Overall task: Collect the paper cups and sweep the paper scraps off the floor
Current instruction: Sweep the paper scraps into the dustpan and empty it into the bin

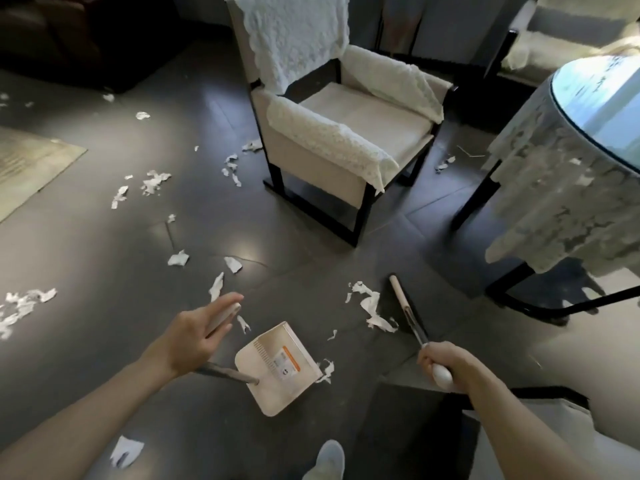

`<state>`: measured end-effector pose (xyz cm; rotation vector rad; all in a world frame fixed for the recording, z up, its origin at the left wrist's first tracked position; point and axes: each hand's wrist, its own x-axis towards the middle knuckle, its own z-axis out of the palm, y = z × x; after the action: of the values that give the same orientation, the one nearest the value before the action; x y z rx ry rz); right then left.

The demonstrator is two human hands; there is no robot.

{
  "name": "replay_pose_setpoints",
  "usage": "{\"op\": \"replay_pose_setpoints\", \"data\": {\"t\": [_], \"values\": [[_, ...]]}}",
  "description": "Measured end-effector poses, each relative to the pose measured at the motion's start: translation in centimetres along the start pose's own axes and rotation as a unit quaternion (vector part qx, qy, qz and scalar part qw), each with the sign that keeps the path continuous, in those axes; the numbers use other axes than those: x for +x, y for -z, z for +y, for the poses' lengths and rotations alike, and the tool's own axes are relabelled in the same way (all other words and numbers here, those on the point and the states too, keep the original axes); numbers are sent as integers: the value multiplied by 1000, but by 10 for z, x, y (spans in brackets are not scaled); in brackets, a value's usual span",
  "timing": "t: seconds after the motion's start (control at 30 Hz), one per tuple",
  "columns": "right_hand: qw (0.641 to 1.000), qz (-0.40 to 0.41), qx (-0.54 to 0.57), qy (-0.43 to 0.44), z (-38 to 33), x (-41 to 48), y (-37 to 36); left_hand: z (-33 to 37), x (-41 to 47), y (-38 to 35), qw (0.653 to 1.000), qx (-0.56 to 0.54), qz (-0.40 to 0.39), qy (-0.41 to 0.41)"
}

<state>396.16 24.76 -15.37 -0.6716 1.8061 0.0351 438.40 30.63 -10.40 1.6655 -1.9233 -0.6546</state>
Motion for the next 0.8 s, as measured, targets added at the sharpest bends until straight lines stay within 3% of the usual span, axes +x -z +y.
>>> {"op": "replay_pose_setpoints", "data": {"t": [0.3,0.53,0.6,0.8], "values": [[982,-56,-177,38,12,-53,-125,-40,-102,43,1000,-8,-23,13],[975,-52,-215,20,78,-158,-243,-75,-173,60,996,2,-85,-17],[979,-47,-199,11,98,-188,-268,-81,-194,62,995,-13,-97,-9],[998,-34,0,-50,127,-230,-266,-85,-234,69,994,-17,-108,-3]]}}
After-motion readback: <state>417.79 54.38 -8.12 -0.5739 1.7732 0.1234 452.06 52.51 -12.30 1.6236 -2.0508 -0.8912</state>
